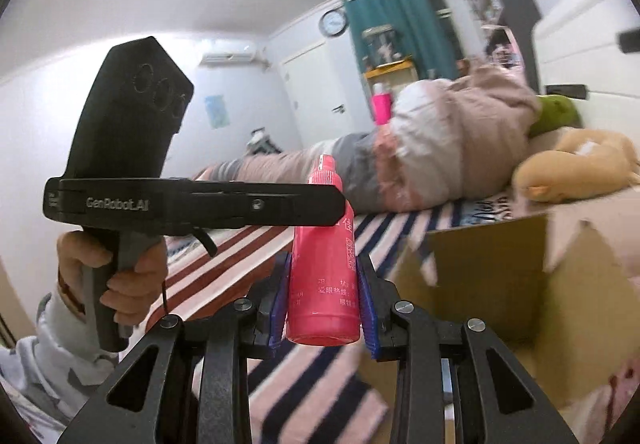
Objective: Organize rigid objects
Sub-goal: 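Lower the pink spray bottle into the box and open the right gripper, then grasp the gold tube with the right gripper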
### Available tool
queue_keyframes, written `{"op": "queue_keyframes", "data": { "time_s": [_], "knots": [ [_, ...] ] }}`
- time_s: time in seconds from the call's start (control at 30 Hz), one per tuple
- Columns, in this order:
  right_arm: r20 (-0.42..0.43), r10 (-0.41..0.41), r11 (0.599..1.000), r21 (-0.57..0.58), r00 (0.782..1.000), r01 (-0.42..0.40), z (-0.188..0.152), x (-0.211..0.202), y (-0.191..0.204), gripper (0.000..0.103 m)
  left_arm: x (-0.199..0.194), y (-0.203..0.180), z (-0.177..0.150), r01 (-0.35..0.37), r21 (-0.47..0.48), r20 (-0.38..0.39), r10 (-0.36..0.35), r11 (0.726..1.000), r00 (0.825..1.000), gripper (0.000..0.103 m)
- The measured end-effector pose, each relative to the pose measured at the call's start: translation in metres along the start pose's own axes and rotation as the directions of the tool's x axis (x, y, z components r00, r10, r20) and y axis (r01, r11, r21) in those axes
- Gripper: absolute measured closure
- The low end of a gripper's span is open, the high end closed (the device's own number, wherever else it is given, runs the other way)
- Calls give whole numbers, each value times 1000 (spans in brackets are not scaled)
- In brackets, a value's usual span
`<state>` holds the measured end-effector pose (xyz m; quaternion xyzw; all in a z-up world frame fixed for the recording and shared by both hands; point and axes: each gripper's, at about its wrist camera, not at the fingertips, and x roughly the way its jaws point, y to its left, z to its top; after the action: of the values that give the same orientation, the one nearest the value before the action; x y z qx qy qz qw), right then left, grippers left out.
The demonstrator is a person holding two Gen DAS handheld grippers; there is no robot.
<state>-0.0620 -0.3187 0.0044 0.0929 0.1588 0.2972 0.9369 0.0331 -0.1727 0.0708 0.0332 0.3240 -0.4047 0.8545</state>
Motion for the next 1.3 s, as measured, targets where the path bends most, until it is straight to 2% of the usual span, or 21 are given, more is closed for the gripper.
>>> {"op": "queue_keyframes", "data": {
  "time_s": [0.2, 0.37, 0.53, 0.67, 0.73, 0.77, 0.93, 1.07, 1.3],
  "knots": [
    [-50, -112, 994, -19, 992, 111, -6, -19, -34, 76, 62, -28, 8, 2, 52, -83, 2, 999, 997, 60],
    [-172, -206, 978, -51, 963, 200, -15, -2, -49, 76, 88, -33, 2, -20, 65, -130, 29, 998, 991, 66],
    [-258, -234, 972, -28, 937, 235, -28, 8, -68, 76, 113, -35, -5, -14, 68, -198, 28, 998, 980, 69],
    [-273, -268, 962, -16, 924, 274, -33, 8, -72, 75, 122, -37, -10, -17, 71, -226, 32, 997, 974, 69],
    [-273, -276, 958, -1, 921, 287, -34, 5, -74, 70, 121, -38, -10, -17, 71, -225, 32, 997, 974, 69],
    [-272, -283, 956, 4, 920, 295, -34, 3, -75, 64, 120, -37, -10, -18, 72, -224, 33, 997, 974, 68],
    [-248, -309, 945, 27, 918, 325, -31, -9, -76, 54, 101, -35, -6, -26, 71, -183, 39, 997, 982, 44],
    [-213, -321, 942, 26, 923, 333, -24, -16, -65, 46, 76, -30, -6, -45, 72, -144, 55, 996, 988, 37],
    [-161, -324, 946, -31, 932, 323, -3, -10, -24, 45, 11, 5, -11, -84, 18, -41, 85, 996, 996, 27]
  ]
}}
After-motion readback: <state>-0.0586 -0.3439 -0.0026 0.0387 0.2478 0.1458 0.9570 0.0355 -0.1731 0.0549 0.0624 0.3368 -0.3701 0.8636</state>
